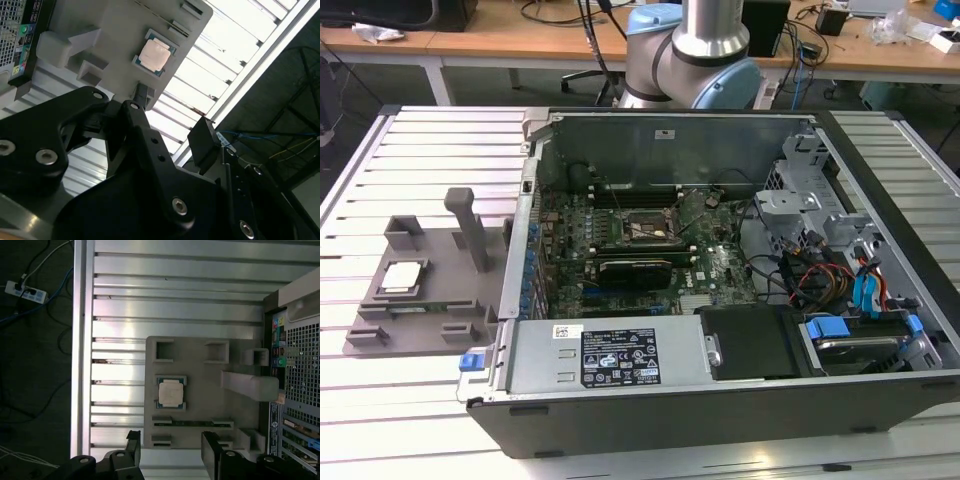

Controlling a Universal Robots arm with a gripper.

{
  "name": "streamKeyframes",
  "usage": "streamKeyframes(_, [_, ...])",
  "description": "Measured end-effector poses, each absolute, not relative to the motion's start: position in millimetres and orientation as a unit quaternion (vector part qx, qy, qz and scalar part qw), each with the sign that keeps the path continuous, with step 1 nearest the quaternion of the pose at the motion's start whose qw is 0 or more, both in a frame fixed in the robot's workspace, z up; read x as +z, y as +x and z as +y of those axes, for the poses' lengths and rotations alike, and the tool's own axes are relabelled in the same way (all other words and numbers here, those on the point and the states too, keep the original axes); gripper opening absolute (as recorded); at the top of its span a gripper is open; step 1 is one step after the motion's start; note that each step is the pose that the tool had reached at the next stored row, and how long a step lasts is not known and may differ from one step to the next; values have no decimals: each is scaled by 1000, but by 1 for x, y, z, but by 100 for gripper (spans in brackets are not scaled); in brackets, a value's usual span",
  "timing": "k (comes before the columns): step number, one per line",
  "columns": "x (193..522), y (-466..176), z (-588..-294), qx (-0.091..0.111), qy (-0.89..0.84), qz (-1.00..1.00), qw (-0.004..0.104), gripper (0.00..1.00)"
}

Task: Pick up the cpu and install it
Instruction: 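Pick up the cpu and move it towards the insertion slot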

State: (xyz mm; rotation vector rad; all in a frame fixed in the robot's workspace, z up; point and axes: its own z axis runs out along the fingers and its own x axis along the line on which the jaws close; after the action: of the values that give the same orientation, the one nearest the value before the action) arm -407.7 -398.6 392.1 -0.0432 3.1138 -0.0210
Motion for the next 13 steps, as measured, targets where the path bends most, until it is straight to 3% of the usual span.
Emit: streamKeyframes(13, [383,-400,-399,-7,-14,1000,14,60])
